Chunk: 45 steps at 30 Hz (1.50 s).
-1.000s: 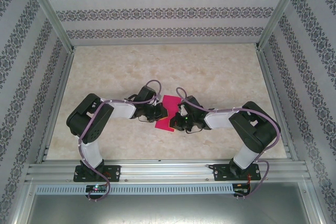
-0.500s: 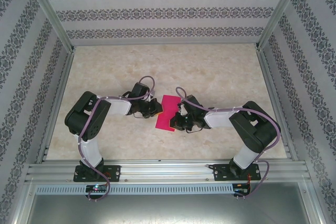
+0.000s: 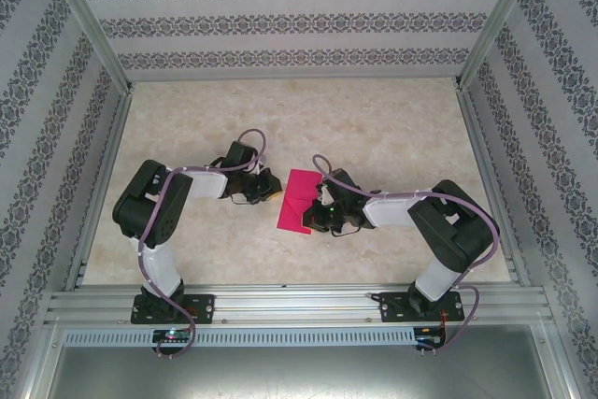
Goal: Fold a paper plane with a square sheet of paper (pick it up from the middle)
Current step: Fold the triangle a second time at the center of the table.
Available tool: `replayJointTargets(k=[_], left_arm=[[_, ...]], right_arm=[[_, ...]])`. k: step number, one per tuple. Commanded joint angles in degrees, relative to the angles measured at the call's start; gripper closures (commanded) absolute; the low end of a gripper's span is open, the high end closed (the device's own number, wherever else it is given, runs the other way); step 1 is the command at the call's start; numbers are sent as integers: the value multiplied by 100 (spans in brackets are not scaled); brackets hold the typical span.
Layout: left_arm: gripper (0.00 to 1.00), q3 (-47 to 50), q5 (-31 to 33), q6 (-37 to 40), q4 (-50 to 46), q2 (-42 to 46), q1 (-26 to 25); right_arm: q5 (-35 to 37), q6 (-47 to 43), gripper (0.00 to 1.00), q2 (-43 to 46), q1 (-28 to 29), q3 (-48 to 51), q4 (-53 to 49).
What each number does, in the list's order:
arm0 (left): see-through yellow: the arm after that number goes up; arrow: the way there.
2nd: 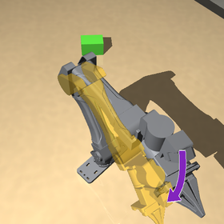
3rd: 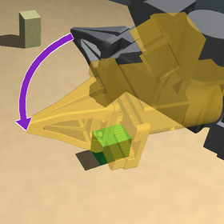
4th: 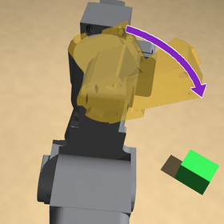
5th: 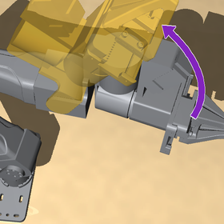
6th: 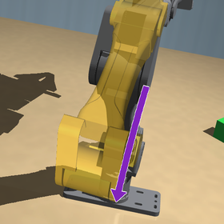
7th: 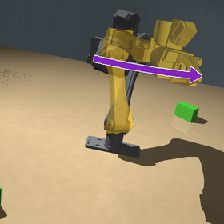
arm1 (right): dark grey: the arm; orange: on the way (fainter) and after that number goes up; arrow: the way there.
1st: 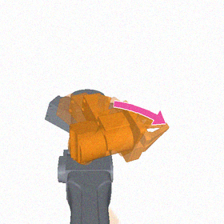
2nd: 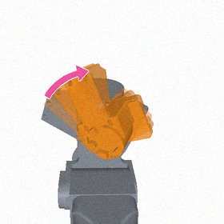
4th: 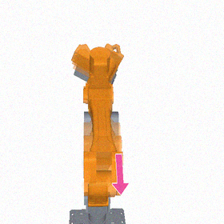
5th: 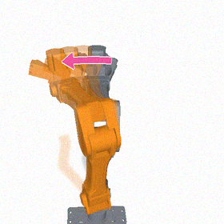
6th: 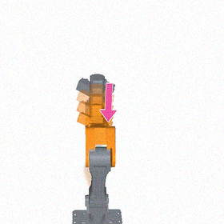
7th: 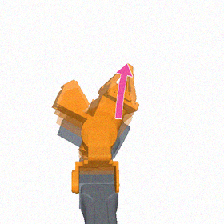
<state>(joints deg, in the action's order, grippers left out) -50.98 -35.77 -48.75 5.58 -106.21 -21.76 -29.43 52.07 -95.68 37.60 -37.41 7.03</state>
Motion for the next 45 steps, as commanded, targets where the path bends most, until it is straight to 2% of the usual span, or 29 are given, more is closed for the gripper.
replayJointTargets(k=[1,7,13,19,25,30,36,45], left_arm=[[87,-30,79,184,-291,363,91],[87,74,-111,199,-268,898,-317],[87,18,-238,288,-95,515,-698],[88,-72,-237,219,65,8,-705],[90,-158,307,459,-582,-215,-701],[90,-93,338,498,-645,-228,-698],[90,-99,264,456,-561,-250,-698],[90,-90,158,423,-491,-259,-698]], right_arm=[[322,-128,100,-223,-47,113,-804],[335,-101,100,-225,-41,76,-773],[311,-83,100,-214,-38,70,-738],[301,-88,100,-160,-47,69,-750],[61,92,100,116,-44,-62,-577],[113,30,100,371,-31,-524,-862],[52,50,100,-22,-9,-956,-854],[34,175,100,-555,34,-1105,-545]])
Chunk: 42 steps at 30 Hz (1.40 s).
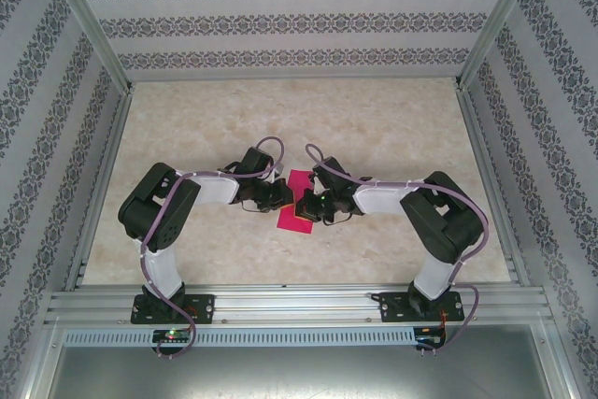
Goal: Fold a paper plane with a square sheet of paper (pick it up from the middle)
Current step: Fold the triangle a second time at the center of the table.
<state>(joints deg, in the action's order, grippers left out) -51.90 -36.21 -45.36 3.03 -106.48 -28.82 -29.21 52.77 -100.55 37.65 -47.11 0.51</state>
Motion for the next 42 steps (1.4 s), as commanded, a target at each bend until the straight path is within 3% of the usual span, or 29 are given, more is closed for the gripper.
replayJointTargets(k=[1,17,21,27,42], left_arm=[[90,4,193,88,-240,-231,8],[90,60,146,34,-134,-224,8],[91,91,225,1,-142,-161,7],[92,127,467,-51,-231,-162,6],[93,157,517,-113,-250,-213,8]], right_arm=[[40,100,100,-76,30,-138,113],[364,-4,100,-677,-18,-495,-145],[349,-18,100,-737,49,-160,-35],[-96,222,100,-415,24,390,548],[-11,255,95,794,56,1655,609]])
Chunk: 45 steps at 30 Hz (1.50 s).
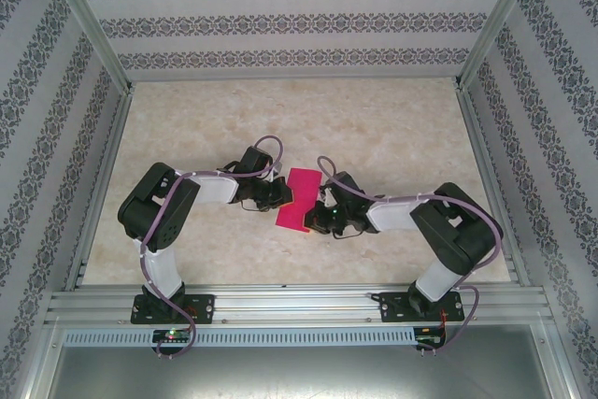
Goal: Fold a paper plane with a square sheet of paper (pick it up from the middle)
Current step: Fold the triangle a second time at the center of the table.
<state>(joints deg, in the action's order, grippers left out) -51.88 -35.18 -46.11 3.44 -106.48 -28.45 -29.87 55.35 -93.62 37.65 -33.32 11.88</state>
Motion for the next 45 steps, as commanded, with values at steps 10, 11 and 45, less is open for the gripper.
replayJointTargets(k=[10,11,45], left_arm=[[93,164,342,-56,-316,-181,-29],[93,180,315,-77,-290,-156,-39],[92,415,371,-423,-195,151,-135]], right_arm=[[172,-93,94,729,27,380,-949],[252,-126,93,862,-4,355,-1054],[511,386,70,-319,-383,-745,-277]])
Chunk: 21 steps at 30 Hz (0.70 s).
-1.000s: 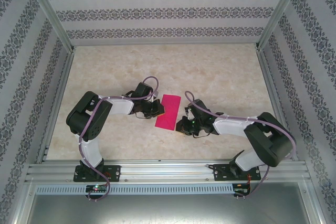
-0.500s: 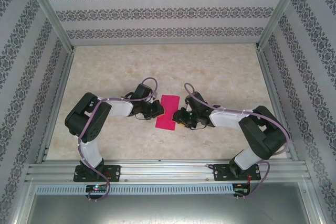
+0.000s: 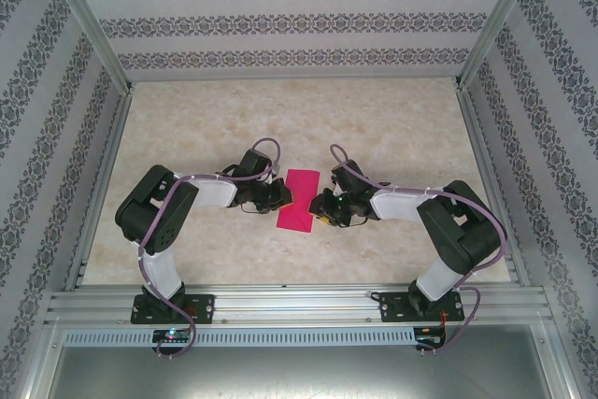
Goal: Fold a paper plane with a square sheet of paper (pick it up from the middle)
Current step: Fold the triangle a second time at the center of the table, then turn over the paper at the center of the table.
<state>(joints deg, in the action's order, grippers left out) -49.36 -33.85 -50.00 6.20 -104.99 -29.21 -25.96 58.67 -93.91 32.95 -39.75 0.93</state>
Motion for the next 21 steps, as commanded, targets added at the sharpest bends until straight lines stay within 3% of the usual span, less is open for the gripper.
replayJointTargets(k=[1,21], left_arm=[[92,157,238,-28,-467,-4,-61],[92,195,270,-53,-586,295,-65]], right_arm=[[161,43,71,-253,79,-111,758],[501,-80,68,171,33,-116,428]])
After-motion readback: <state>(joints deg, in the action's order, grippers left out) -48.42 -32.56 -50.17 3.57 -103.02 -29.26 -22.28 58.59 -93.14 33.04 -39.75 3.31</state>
